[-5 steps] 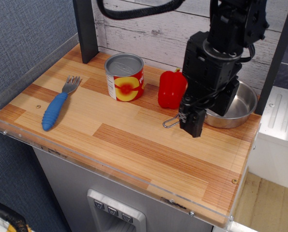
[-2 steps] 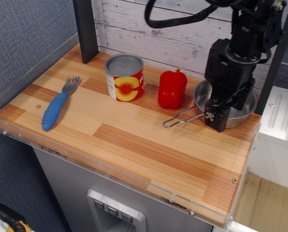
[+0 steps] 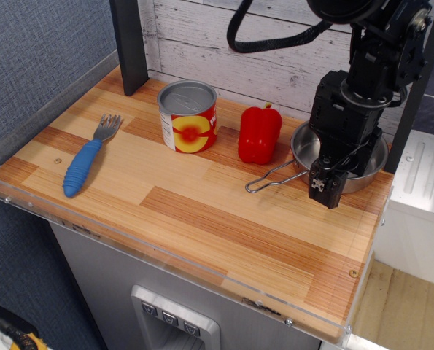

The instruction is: Slide the silver pan forward to the center of the table.

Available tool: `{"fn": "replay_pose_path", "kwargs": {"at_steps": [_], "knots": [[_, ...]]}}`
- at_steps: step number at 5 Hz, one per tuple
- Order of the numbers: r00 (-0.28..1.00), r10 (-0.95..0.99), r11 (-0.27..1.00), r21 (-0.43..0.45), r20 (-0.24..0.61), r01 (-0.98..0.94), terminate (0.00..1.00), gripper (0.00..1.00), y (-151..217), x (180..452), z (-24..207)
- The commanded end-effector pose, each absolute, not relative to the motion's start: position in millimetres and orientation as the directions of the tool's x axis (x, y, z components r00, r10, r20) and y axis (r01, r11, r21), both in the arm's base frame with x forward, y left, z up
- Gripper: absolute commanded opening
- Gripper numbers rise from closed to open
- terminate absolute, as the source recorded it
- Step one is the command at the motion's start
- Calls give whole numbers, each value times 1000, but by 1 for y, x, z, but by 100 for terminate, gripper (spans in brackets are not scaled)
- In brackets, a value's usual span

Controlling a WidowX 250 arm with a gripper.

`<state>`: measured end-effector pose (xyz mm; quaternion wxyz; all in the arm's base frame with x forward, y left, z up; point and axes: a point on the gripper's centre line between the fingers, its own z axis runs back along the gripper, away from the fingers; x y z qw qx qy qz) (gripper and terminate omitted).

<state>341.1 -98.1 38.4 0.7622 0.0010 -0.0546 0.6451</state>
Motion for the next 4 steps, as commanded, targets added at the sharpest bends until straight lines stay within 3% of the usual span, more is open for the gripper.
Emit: {"fn": "replay_pose_path", "kwargs": {"at_steps": [1, 2, 3, 4], "knots": [[134, 988, 141, -91, 79, -986, 0, 100, -79, 362, 39], [133, 989, 138, -85, 59, -987, 0, 100, -77, 366, 36], [132, 990, 136, -65, 53, -989, 0, 0, -78, 367, 34], [120, 993, 121, -79, 19, -989, 0, 0, -76, 366, 31]]}}
